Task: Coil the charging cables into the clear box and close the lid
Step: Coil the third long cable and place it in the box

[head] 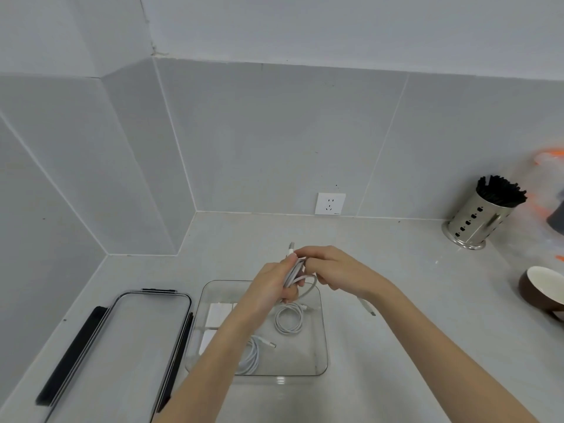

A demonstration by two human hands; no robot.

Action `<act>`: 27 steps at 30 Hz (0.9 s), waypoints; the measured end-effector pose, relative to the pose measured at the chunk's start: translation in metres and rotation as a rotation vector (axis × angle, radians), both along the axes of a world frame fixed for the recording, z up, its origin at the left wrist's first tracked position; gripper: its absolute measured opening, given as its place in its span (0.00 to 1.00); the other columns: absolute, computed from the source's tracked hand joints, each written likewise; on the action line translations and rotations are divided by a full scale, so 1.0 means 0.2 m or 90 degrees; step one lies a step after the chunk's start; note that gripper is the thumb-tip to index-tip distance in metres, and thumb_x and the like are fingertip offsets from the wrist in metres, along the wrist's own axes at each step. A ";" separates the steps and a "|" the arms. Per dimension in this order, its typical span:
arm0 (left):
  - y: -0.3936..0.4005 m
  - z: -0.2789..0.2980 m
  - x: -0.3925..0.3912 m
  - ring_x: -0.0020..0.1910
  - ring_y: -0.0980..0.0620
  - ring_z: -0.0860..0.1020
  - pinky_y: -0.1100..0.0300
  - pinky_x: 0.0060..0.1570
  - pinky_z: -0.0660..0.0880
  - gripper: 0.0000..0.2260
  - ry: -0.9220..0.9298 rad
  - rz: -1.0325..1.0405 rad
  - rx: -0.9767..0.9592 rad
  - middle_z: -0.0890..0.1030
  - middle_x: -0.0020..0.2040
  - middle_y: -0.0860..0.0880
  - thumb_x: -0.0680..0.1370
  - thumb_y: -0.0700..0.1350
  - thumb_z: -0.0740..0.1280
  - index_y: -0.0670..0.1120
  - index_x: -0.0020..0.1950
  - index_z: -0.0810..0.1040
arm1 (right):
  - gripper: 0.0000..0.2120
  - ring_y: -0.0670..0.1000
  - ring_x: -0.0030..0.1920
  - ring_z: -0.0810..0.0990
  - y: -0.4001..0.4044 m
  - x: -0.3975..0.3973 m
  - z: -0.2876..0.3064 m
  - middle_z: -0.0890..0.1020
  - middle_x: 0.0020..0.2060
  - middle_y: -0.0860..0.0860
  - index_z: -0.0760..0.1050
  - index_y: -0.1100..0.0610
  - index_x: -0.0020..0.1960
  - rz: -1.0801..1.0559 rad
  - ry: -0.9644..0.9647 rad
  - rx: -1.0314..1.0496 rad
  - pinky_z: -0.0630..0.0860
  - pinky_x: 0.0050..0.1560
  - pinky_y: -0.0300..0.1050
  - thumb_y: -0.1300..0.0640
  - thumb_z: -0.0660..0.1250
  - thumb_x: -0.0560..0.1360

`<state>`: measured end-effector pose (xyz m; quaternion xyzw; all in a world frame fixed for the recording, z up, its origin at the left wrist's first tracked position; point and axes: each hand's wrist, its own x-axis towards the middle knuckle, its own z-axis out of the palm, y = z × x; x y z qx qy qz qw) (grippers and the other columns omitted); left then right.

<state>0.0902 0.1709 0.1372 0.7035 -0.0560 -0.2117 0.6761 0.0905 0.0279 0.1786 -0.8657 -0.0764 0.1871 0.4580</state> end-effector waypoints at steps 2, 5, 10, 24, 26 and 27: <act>0.01 0.00 0.00 0.22 0.53 0.60 0.62 0.27 0.60 0.22 0.010 -0.003 -0.003 0.61 0.16 0.54 0.81 0.50 0.53 0.44 0.29 0.69 | 0.13 0.36 0.29 0.71 -0.01 0.00 0.00 0.76 0.37 0.42 0.78 0.49 0.55 0.031 0.005 -0.010 0.65 0.30 0.28 0.57 0.60 0.74; 0.04 -0.02 0.02 0.20 0.53 0.56 0.61 0.25 0.57 0.24 0.046 -0.014 -0.043 0.59 0.16 0.55 0.80 0.50 0.53 0.46 0.25 0.68 | 0.13 0.43 0.31 0.67 -0.03 -0.01 -0.01 0.73 0.32 0.40 0.77 0.45 0.56 0.054 0.053 0.028 0.63 0.32 0.36 0.55 0.64 0.73; 0.07 -0.06 0.03 0.15 0.58 0.54 0.65 0.20 0.50 0.24 0.135 -0.136 -0.159 0.57 0.14 0.56 0.79 0.50 0.51 0.47 0.23 0.67 | 0.16 0.43 0.36 0.70 -0.05 0.01 -0.06 0.77 0.39 0.50 0.78 0.52 0.54 0.132 -0.001 -0.006 0.68 0.41 0.36 0.58 0.74 0.67; 0.04 -0.05 0.00 0.30 0.52 0.70 0.61 0.36 0.67 0.17 -0.077 0.097 0.075 0.71 0.24 0.53 0.80 0.51 0.57 0.45 0.34 0.72 | 0.17 0.45 0.24 0.60 -0.07 0.04 -0.12 0.62 0.23 0.47 0.76 0.69 0.43 0.006 0.017 -0.021 0.57 0.25 0.36 0.53 0.69 0.72; 0.05 -0.05 0.00 0.34 0.52 0.72 0.63 0.36 0.68 0.12 -0.062 0.062 0.081 0.72 0.29 0.51 0.80 0.48 0.57 0.45 0.39 0.72 | 0.16 0.46 0.24 0.59 -0.07 0.04 -0.12 0.61 0.23 0.48 0.76 0.68 0.41 -0.017 0.041 -0.001 0.56 0.25 0.37 0.53 0.69 0.72; 0.05 -0.04 0.00 0.35 0.52 0.73 0.64 0.36 0.69 0.10 -0.060 0.039 0.093 0.73 0.31 0.50 0.79 0.46 0.58 0.45 0.41 0.72 | 0.15 0.47 0.23 0.59 -0.07 0.04 -0.12 0.61 0.23 0.48 0.76 0.65 0.37 -0.017 0.043 -0.002 0.56 0.25 0.38 0.53 0.69 0.72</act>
